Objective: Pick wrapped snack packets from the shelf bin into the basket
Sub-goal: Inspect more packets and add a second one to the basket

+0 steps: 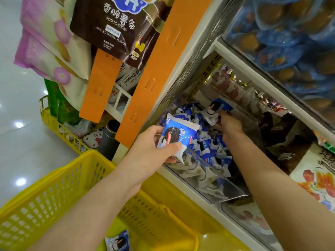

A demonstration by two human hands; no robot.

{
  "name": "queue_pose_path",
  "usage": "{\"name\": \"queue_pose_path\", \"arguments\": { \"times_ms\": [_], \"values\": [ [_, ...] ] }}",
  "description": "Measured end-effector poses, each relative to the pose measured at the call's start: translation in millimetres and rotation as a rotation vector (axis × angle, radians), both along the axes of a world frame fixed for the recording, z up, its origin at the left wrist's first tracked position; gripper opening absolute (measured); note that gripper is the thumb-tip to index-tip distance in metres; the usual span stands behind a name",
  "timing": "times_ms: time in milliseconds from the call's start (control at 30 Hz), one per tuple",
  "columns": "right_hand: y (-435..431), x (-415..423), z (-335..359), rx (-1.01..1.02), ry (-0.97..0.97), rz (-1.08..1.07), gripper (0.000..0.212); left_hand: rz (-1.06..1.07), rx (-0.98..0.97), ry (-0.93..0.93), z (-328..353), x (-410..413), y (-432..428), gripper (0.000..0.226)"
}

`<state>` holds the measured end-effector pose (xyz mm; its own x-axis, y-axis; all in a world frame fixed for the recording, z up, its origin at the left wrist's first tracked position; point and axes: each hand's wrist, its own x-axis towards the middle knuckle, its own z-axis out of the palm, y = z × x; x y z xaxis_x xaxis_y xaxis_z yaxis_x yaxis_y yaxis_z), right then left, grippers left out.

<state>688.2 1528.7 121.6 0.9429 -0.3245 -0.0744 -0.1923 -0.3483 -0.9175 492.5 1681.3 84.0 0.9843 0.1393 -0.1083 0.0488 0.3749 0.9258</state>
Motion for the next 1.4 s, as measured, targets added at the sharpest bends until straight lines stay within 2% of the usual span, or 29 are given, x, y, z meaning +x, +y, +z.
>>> {"name": "queue_pose_path", "arguments": {
  "times_ms": [100, 200, 333, 467, 567, 667, 767, 833, 967, 1100, 1200, 1400],
  "values": [
    [3.5, 29.8, -10.1, -0.279, -0.096, -0.009, 0.030, 0.016, 0.016, 0.001, -0.2, 4.5, 3.4, 0.029],
    [7.6, 44.1, -20.9, -0.412, -0.133, 0.049, 0.031, 0.005, 0.014, 0.002, -0.4, 9.3, 5.3, 0.032],
    [4.9, 52.4, -27.4, -0.549, -0.083, 0.174, 0.013, 0.006, 0.002, 0.016, -2.7, 14.3, 6.8, 0.031],
    [-1.1, 63.6, -20.4, -0.696, 0.075, 0.300, 0.029, -0.001, 0.012, 0.013, -3.3, 16.4, 6.2, 0.034],
    [-1.5, 68.9, -18.9, -0.681, 0.123, 0.352, 0.029, -0.010, 0.027, 0.005, -3.0, 15.1, 5.0, 0.034],
    [4.1, 71.5, -25.9, -0.641, 0.078, 0.351, 0.025, -0.007, 0.042, 0.000, -3.6, 14.4, 4.4, 0.033],
    [11.1, 70.8, -30.2, -0.752, 0.035, 0.347, 0.022, -0.003, 0.064, -0.002, -4.0, 14.7, 4.5, 0.033],
    [13.1, 70.5, -29.1, -0.799, 0.068, 0.346, 0.029, -0.003, 0.073, -0.005, -4.4, 15.3, 5.0, 0.032],
    [14.5, 64.2, -20.6, -0.716, 0.092, 0.322, 0.035, -0.010, 0.081, -0.013, -4.2, 15.6, 5.6, 0.032],
    [20.3, 47.8, -12.9, -0.724, -0.052, 0.342, 0.047, -0.029, 0.080, -0.011, -6.0, 15.1, 2.0, 0.031],
    [24.3, 19.8, -5.8, -0.638, -0.128, 0.385, 0.040, -0.056, 0.093, 0.012, -8.8, 12.2, -3.5, 0.029],
    [28.2, -76.0, -0.2, -0.442, -0.433, 0.564, 0.025, -0.145, 0.195, 0.080, -17.9, -5.2, -9.7, 0.036]
  ]
}}
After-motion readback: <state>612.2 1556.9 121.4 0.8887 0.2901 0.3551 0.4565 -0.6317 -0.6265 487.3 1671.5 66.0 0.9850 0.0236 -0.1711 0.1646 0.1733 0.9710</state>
